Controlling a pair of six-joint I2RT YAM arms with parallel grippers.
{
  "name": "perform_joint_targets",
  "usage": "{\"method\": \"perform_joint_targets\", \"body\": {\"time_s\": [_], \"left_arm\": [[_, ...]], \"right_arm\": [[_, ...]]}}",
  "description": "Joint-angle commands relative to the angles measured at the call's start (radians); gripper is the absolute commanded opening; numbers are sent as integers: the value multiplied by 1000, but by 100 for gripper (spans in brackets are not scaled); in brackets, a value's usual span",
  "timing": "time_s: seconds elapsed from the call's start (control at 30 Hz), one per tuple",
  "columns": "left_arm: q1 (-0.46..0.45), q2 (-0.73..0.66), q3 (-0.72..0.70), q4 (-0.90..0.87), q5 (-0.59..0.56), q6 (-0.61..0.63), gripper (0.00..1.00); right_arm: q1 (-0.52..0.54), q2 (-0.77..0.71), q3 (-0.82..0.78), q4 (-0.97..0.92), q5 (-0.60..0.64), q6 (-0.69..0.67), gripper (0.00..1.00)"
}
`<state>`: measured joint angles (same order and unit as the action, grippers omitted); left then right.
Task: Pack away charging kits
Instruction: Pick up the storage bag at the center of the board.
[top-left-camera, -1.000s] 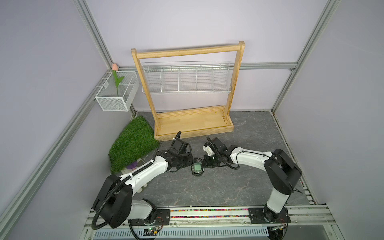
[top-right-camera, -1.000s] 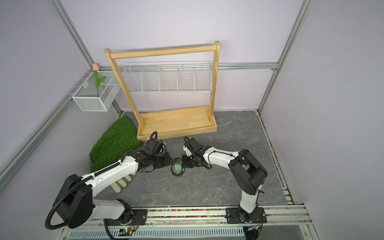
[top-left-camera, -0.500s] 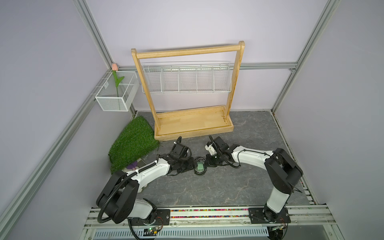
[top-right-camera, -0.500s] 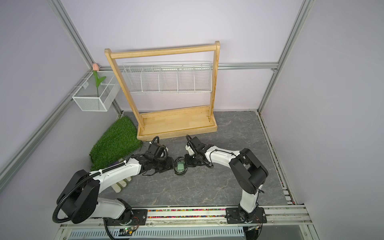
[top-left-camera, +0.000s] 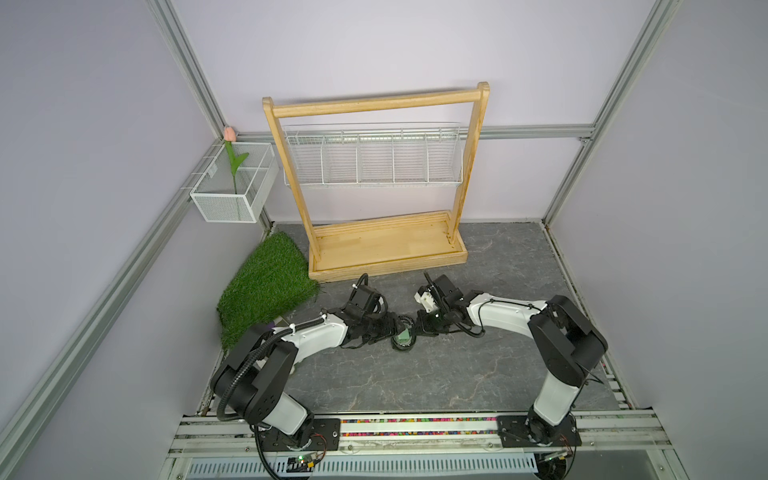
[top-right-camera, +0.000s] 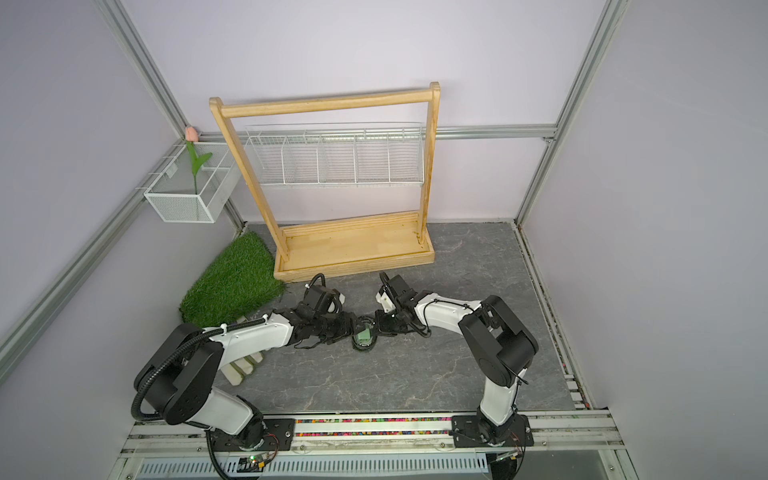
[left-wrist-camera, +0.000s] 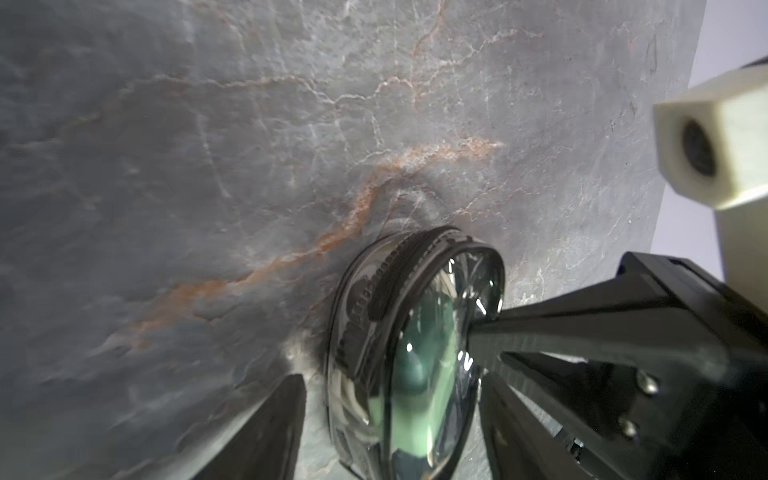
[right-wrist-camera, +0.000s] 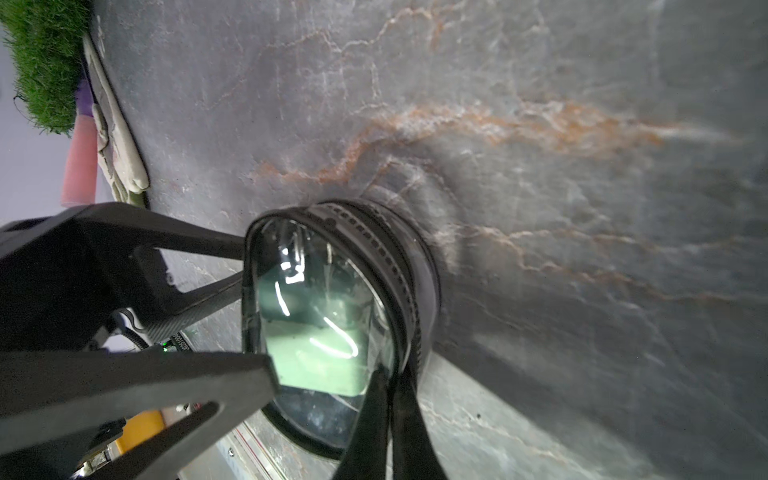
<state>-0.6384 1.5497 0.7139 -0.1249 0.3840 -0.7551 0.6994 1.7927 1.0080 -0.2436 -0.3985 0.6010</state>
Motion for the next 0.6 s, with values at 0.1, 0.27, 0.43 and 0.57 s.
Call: {"method": "perform_joint_targets", "body": {"time_s": [0.1, 0.27, 0.43, 0.57], "left_arm": [[5, 44, -14, 95, 35, -37, 66], [4, 82, -30, 170, 66, -75, 60], [5, 98, -46, 217, 85, -103, 55], [4, 112, -59, 251, 111, -118, 59]], "right_arm": [[-24, 25, -46, -21, 12, -15, 7], [-29, 37, -52, -10, 6, -17, 7], [-32, 39, -56, -4, 9, -14, 7], [-33, 40, -55, 8, 7, -9, 7]]}}
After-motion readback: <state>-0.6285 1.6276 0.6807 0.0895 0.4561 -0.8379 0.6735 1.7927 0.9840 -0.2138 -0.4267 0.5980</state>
